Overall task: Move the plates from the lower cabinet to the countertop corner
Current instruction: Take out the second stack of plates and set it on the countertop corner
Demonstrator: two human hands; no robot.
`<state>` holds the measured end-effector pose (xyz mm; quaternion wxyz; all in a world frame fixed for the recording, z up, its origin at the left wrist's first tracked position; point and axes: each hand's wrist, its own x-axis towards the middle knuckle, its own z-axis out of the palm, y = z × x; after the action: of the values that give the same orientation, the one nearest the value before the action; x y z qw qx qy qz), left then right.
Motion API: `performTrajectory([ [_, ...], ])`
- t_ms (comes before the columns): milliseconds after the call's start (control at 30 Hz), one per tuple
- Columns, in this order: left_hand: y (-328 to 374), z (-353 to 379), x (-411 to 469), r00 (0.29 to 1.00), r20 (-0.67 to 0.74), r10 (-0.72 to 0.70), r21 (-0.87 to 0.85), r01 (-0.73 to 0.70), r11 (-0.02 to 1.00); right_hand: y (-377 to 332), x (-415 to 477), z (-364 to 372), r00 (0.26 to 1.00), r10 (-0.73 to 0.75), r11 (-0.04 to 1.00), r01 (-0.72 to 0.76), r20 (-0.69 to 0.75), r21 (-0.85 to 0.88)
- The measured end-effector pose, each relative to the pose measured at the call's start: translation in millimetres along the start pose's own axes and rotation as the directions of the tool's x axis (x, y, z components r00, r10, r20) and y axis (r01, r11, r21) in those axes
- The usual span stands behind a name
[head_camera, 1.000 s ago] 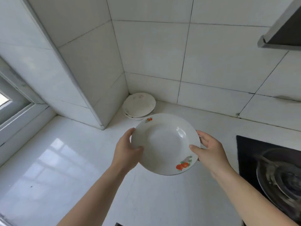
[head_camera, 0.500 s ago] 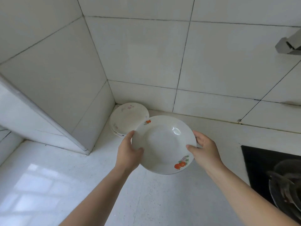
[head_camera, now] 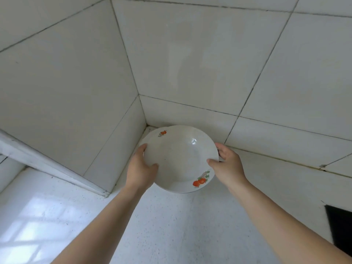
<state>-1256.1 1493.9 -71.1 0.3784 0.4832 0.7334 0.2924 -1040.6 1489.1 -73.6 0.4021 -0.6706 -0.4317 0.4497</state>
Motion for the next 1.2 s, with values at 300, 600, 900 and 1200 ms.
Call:
performTrajectory([
  [300, -17, -4, 45, 0.998, -0.050, -0.024, -0.036, 0.022, 0.999, 0, 48, 38, 0.996, 0.005, 0.998, 0.001, 0.090, -0.068],
  [600, -27, -3, 66, 0.997, -0.067, -0.044, -0.030, 0.042, 0.999, -1, 68, 58, 0.995, 0.002, 0.989, 0.013, 0.101, -0.149],
  [900, -34, 0, 68, 0.994, -0.069, -0.089, -0.049, 0.086, 0.995, 2, 70, 64, 0.995, -0.005, 0.974, 0.028, 0.104, -0.224],
  [1200, -32, 1, 68, 0.994, -0.069, -0.088, -0.043, 0.085, 0.995, 0, 72, 63, 0.996, -0.017, 0.965, 0.039, 0.085, -0.261],
])
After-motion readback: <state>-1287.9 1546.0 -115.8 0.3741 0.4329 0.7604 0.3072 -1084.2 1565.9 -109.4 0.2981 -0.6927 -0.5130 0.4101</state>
